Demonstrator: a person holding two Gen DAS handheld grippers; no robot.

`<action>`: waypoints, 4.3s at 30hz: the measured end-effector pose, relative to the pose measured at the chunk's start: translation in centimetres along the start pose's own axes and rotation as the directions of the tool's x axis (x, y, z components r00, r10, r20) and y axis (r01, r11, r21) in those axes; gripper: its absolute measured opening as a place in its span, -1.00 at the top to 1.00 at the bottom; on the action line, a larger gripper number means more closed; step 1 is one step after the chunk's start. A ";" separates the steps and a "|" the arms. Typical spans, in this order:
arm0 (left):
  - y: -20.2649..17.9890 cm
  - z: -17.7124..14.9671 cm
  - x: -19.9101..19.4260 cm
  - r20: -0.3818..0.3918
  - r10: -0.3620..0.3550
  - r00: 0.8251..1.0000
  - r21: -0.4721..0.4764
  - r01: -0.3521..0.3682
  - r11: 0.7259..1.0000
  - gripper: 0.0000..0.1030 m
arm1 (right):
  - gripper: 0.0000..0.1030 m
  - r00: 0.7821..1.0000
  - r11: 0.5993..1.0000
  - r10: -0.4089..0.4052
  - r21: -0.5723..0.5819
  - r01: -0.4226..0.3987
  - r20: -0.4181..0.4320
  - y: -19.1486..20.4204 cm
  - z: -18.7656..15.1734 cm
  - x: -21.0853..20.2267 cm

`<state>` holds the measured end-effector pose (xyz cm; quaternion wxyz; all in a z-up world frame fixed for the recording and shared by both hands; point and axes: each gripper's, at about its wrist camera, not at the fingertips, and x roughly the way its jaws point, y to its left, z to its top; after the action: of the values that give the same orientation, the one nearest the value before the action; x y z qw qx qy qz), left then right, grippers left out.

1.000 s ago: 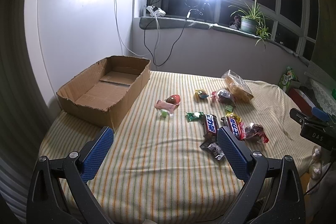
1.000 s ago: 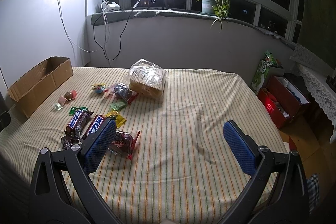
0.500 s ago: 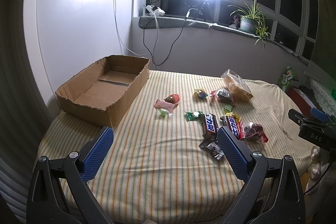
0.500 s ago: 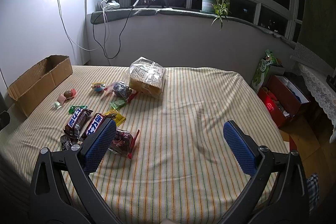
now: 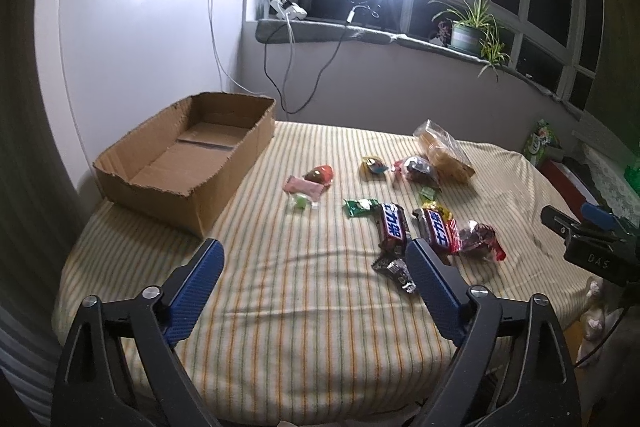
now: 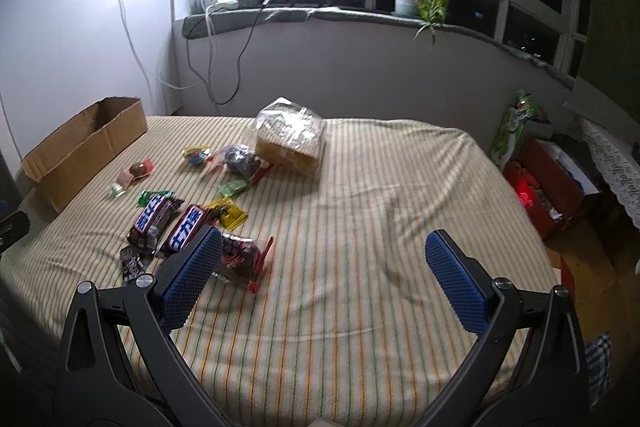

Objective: Organize snacks
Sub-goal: 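Grasp the black chocolate packet with the left tool while the right tool grasps the red-tied chocolate bag, then carry both held snacks into the cardboard box and open both tools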

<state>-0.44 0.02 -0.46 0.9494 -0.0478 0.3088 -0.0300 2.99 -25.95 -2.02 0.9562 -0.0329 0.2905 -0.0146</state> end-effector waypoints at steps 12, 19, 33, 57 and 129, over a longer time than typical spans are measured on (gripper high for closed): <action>-1.1 -1.4 2.6 -0.125 -0.145 0.981 -0.002 0.146 0.989 -0.41 | -0.64 0.982 0.987 0.160 -0.019 -0.163 -0.105 1.3 -1.4 2.0; -3.4 -2.0 5.3 -0.198 -0.215 0.956 0.015 0.222 0.975 -0.37 | -0.64 0.967 0.975 0.209 -0.040 -0.217 -0.148 2.5 -1.3 4.1; -6.1 -2.5 9.0 -0.244 -0.191 0.951 0.067 0.213 0.975 -0.17 | -0.64 0.940 0.958 0.268 -0.050 -0.284 -0.210 3.5 -1.0 7.9; -5.6 -2.7 9.8 -0.200 -0.128 0.971 0.118 0.154 0.981 0.54 | -0.64 0.916 0.944 0.308 -0.039 -0.328 -0.255 4.8 -1.1 9.6; 13.0 5.6 9.0 -0.031 0.065 0.997 -0.129 -0.069 0.989 0.54 | 0.10 0.809 0.763 0.532 -0.272 -0.586 -0.249 30.8 12.0 13.9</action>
<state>10.45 12.51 -2.60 0.9406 -0.0989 0.3241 0.0216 21.48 4.77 -1.96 0.8706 -0.1057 0.3594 0.3189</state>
